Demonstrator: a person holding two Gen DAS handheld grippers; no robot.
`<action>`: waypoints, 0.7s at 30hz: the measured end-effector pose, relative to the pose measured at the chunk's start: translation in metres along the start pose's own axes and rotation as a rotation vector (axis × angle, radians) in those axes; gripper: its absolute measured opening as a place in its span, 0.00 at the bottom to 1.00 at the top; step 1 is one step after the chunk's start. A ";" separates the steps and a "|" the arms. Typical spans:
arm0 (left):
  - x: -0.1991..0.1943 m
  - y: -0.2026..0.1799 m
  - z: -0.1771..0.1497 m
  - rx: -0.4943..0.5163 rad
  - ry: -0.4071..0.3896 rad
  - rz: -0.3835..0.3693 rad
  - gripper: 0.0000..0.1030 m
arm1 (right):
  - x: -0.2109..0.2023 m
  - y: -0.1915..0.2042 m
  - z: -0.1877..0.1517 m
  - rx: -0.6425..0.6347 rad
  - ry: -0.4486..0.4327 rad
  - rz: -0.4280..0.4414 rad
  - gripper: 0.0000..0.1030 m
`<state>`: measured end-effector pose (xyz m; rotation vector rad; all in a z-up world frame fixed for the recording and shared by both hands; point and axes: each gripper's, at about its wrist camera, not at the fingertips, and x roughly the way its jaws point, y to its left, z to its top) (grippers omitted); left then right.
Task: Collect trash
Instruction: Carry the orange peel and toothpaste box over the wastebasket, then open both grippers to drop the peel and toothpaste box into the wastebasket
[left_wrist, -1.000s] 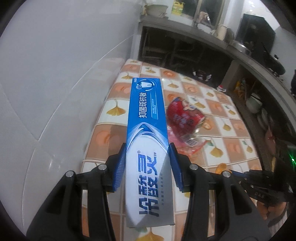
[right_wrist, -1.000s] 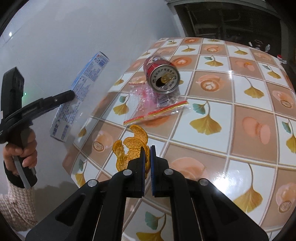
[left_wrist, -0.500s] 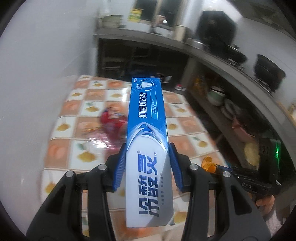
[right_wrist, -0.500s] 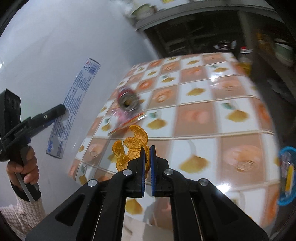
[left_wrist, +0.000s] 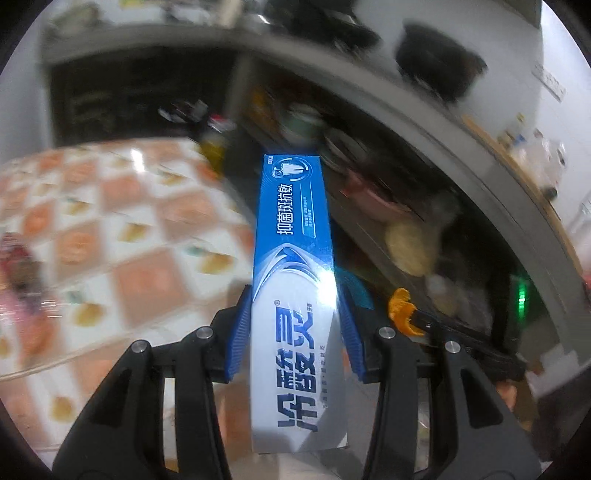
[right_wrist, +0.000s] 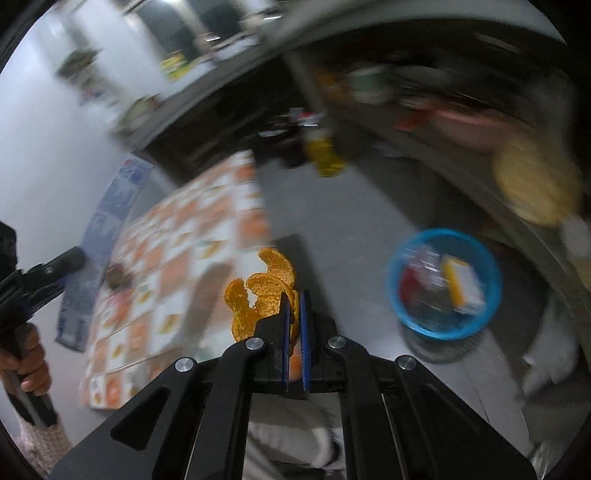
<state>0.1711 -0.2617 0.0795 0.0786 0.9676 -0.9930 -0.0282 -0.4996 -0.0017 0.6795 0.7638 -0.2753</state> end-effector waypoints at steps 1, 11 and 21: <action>0.020 -0.011 0.003 0.011 0.035 -0.020 0.41 | 0.000 -0.017 -0.001 0.033 0.001 -0.024 0.05; 0.203 -0.075 0.005 0.052 0.371 -0.044 0.41 | 0.058 -0.153 -0.032 0.320 0.108 -0.147 0.05; 0.335 -0.084 0.003 0.048 0.541 0.029 0.41 | 0.135 -0.222 -0.021 0.415 0.208 -0.216 0.05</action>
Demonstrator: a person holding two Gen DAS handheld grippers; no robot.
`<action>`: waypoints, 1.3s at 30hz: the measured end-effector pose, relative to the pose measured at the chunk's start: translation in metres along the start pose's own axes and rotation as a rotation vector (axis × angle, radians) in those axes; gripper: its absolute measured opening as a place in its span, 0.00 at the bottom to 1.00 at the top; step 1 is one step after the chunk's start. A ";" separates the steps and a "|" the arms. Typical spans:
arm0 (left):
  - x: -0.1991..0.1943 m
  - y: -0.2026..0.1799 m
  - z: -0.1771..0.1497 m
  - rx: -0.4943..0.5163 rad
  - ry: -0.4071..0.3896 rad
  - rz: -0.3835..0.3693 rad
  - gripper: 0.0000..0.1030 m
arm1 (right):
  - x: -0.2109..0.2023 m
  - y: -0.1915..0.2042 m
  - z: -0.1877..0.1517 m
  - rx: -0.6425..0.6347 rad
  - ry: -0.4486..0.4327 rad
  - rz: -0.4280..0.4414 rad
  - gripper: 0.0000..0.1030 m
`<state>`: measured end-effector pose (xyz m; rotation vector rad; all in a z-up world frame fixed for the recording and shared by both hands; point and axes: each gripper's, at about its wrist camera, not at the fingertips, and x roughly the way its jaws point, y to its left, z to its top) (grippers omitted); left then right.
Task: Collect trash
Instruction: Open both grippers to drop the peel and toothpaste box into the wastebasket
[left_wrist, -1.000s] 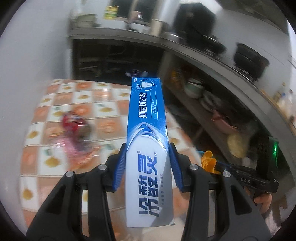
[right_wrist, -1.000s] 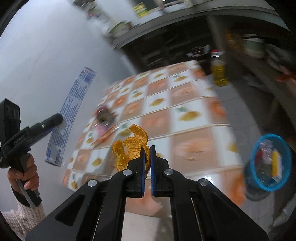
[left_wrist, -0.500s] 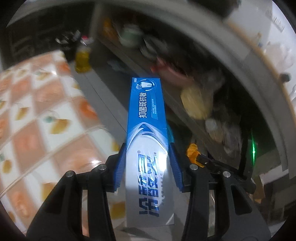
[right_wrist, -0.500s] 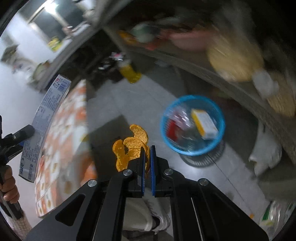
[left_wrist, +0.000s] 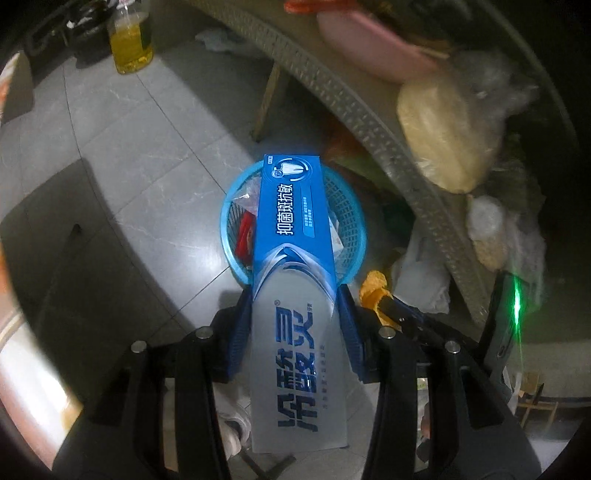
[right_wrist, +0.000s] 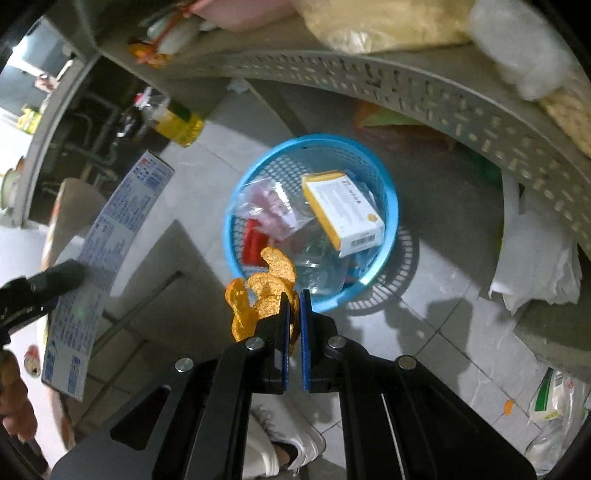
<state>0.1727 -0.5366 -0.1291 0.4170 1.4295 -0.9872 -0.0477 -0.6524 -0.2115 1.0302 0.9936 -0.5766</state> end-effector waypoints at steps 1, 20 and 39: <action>0.005 -0.001 0.003 -0.001 0.004 0.006 0.41 | 0.010 -0.001 0.009 0.005 0.005 -0.012 0.05; 0.024 -0.009 0.037 -0.001 -0.078 0.001 0.62 | 0.072 -0.006 0.056 -0.017 -0.038 -0.100 0.39; -0.115 -0.005 -0.070 0.094 -0.308 0.014 0.80 | -0.034 0.032 -0.037 -0.148 -0.148 -0.058 0.64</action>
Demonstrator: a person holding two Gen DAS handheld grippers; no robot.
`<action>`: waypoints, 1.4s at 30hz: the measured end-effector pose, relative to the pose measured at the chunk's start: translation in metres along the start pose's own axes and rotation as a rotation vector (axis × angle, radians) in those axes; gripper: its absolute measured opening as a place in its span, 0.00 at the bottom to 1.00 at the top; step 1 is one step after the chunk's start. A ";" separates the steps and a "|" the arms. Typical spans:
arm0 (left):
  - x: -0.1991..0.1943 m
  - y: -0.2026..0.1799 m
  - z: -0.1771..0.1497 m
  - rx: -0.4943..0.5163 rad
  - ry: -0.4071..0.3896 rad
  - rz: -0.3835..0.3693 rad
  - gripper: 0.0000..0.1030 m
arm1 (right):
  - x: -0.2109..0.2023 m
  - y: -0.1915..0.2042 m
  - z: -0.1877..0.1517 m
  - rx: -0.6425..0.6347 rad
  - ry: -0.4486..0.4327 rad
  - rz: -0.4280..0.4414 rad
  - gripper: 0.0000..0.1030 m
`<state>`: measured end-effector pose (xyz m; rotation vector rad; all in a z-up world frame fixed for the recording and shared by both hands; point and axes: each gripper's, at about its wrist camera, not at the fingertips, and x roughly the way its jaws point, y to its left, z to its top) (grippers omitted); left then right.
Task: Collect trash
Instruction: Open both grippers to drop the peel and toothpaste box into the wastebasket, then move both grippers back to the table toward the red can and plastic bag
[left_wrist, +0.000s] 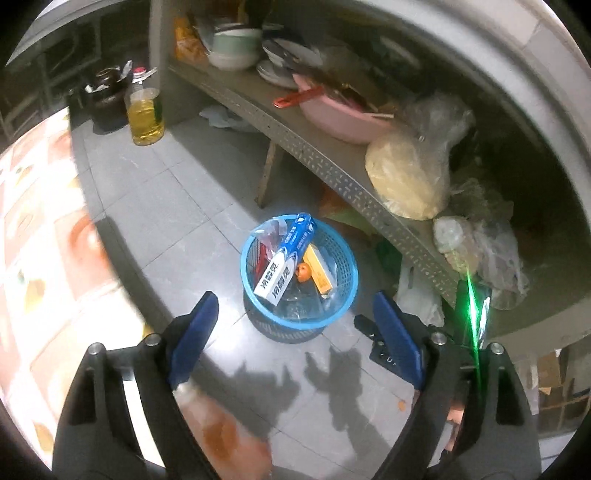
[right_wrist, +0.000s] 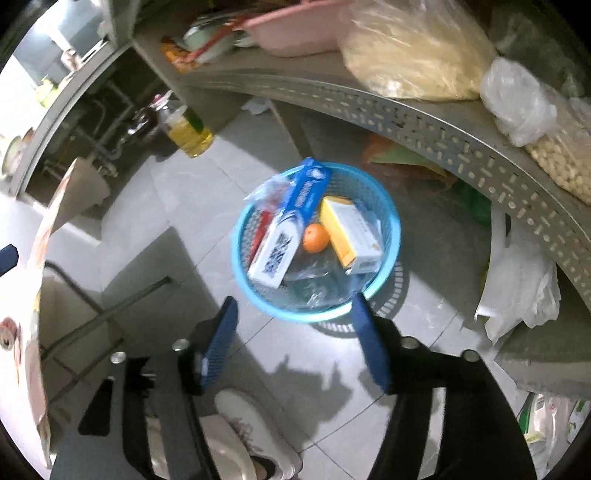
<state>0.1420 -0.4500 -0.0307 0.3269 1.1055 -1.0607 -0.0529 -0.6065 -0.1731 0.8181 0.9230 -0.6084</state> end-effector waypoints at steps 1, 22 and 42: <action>-0.008 0.003 -0.006 -0.004 -0.004 -0.001 0.81 | -0.004 0.006 -0.004 -0.008 -0.002 0.001 0.65; -0.153 0.058 -0.109 -0.040 -0.228 0.113 0.88 | -0.135 0.090 -0.041 -0.267 -0.253 -0.168 0.93; -0.250 0.197 -0.206 -0.374 -0.399 0.367 0.89 | -0.159 0.244 -0.072 -0.623 -0.363 -0.160 0.94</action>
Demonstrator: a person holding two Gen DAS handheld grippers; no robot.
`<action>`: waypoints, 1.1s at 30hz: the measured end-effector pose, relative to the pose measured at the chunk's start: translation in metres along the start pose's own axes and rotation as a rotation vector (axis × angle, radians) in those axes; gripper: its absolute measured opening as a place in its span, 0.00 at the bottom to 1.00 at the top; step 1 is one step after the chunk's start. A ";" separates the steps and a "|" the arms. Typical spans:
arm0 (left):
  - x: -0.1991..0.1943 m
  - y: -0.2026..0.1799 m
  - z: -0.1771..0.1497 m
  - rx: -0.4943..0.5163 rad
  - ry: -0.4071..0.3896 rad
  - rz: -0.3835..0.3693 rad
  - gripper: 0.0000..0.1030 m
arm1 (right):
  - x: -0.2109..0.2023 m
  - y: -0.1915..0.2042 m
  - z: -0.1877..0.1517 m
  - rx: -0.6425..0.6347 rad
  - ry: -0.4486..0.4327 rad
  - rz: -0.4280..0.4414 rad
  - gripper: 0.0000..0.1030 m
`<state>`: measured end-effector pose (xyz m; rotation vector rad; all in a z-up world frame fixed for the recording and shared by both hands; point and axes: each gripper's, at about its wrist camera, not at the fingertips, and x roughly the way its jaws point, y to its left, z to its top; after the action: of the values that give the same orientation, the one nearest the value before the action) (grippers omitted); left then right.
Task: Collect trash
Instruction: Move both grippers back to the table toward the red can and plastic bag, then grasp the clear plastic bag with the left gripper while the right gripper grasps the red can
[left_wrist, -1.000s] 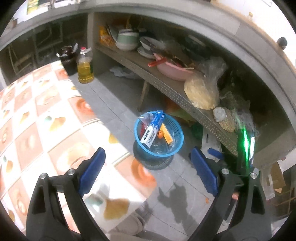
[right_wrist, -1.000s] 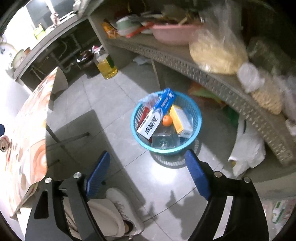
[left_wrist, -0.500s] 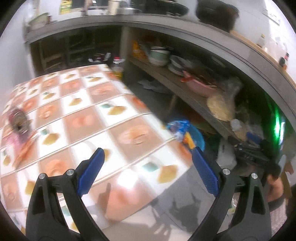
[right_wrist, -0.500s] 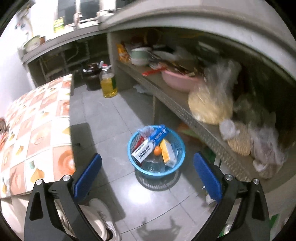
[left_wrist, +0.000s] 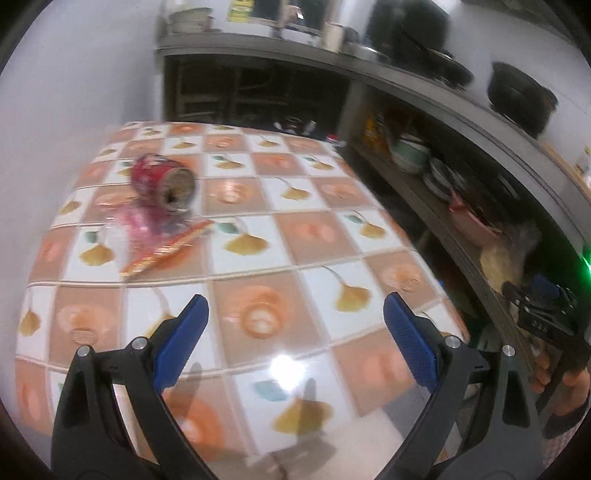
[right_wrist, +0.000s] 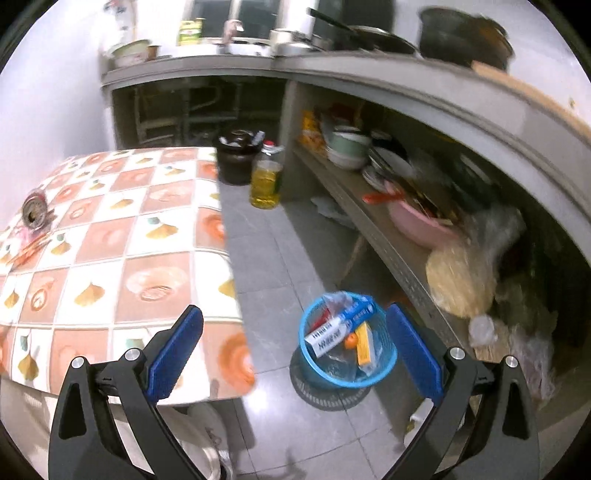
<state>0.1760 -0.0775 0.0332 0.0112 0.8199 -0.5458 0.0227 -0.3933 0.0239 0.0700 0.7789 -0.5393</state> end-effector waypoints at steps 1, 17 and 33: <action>-0.002 0.006 0.001 -0.011 -0.006 0.010 0.89 | -0.002 0.006 0.002 -0.014 -0.007 0.010 0.94; 0.015 0.144 0.012 -0.372 -0.060 0.117 0.89 | -0.011 0.085 0.025 -0.038 -0.045 0.443 0.94; 0.092 0.202 0.033 -0.518 0.112 0.021 0.32 | 0.017 0.222 0.122 -0.159 -0.009 0.902 0.93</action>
<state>0.3437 0.0478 -0.0474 -0.4279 1.0509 -0.3019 0.2196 -0.2399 0.0696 0.2555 0.6955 0.3773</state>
